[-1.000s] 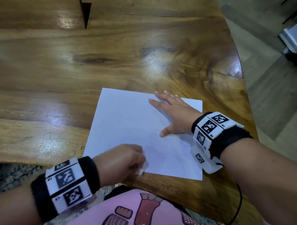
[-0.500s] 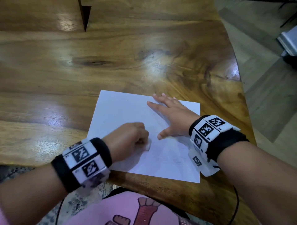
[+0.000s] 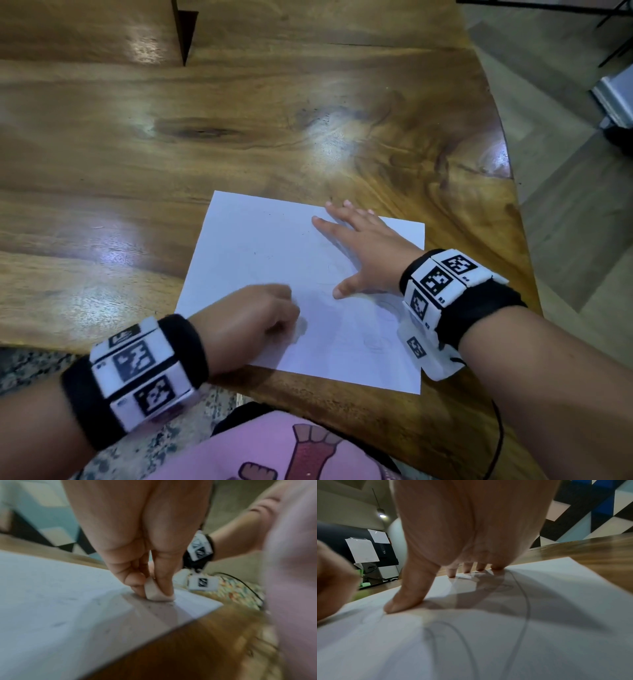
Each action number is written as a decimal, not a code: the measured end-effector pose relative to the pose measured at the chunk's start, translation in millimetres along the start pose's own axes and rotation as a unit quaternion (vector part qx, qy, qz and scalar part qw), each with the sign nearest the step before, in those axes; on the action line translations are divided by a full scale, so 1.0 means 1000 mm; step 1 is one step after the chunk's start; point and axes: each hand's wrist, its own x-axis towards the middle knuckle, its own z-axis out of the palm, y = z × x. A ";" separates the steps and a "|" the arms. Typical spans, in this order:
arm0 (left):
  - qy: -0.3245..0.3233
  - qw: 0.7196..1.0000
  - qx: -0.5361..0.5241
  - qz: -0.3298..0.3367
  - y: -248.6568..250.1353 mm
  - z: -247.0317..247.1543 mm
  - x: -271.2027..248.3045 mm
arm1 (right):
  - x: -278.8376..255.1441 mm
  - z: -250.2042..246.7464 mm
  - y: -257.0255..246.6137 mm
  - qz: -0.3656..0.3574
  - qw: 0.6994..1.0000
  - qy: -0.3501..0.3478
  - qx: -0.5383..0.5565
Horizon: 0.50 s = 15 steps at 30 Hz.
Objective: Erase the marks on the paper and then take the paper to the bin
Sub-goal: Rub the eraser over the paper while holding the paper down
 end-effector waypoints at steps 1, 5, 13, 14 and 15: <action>-0.028 1.000 0.007 -0.002 0.000 0.002 -0.006 | 0.000 0.000 0.000 -0.001 1.000 0.001 0.001; -0.065 0.998 0.022 -0.006 -0.001 -0.002 -0.006 | 0.001 0.002 0.000 -0.003 1.000 0.012 -0.006; -0.059 0.989 0.005 -0.136 0.002 -0.036 0.027 | -0.020 0.005 0.019 0.011 0.998 0.036 0.059; -0.019 0.989 0.005 -0.150 0.000 -0.044 0.038 | -0.021 0.005 0.019 0.008 0.997 0.037 0.063; 0.027 0.986 0.003 -0.162 -0.001 -0.051 0.049 | -0.021 0.005 0.019 0.006 0.997 0.038 0.064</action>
